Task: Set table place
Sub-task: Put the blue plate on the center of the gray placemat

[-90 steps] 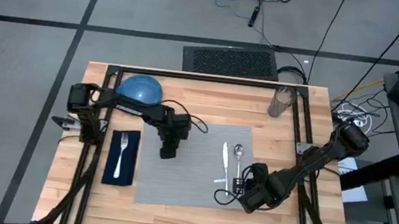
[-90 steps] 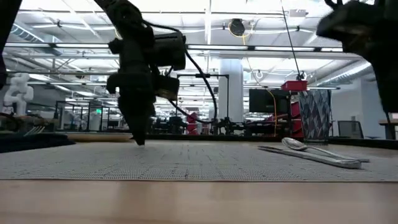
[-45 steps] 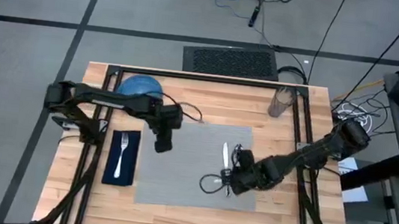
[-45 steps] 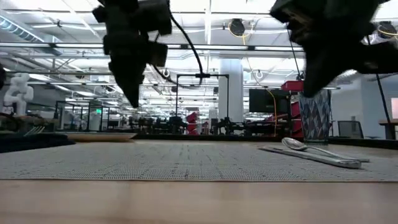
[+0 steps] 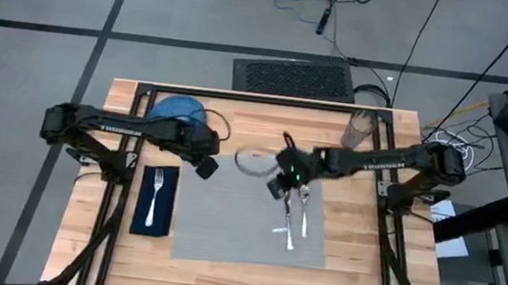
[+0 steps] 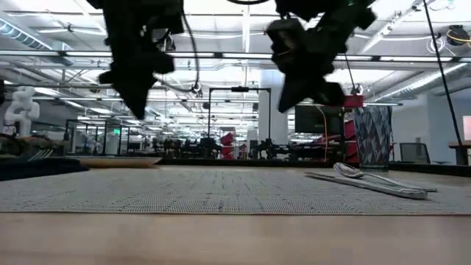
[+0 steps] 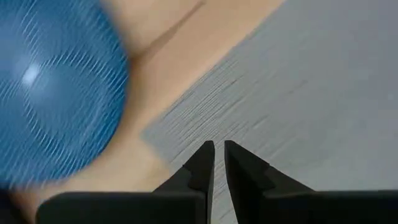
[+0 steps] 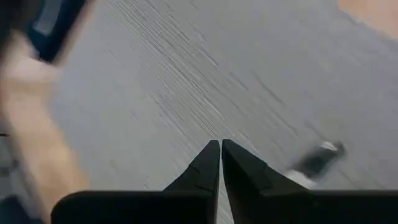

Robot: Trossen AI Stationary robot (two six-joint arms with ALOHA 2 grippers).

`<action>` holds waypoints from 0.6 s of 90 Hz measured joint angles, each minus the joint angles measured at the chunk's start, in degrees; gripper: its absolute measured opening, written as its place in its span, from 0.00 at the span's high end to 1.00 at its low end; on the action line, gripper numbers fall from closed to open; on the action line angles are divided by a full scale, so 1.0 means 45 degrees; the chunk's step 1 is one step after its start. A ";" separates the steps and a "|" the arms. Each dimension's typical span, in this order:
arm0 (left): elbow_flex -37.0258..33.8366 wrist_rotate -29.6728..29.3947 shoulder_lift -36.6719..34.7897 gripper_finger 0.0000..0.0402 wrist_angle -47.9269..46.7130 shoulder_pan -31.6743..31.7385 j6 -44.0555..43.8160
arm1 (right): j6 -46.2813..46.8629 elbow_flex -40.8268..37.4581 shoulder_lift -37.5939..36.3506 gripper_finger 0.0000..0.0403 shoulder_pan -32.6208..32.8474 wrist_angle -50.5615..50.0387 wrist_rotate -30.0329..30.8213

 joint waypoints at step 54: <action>-0.3671 0.0283 -0.2325 0.97 0.3826 0.2274 0.1586 | -0.3488 0.5223 -0.0005 0.98 -0.0942 0.0600 0.1943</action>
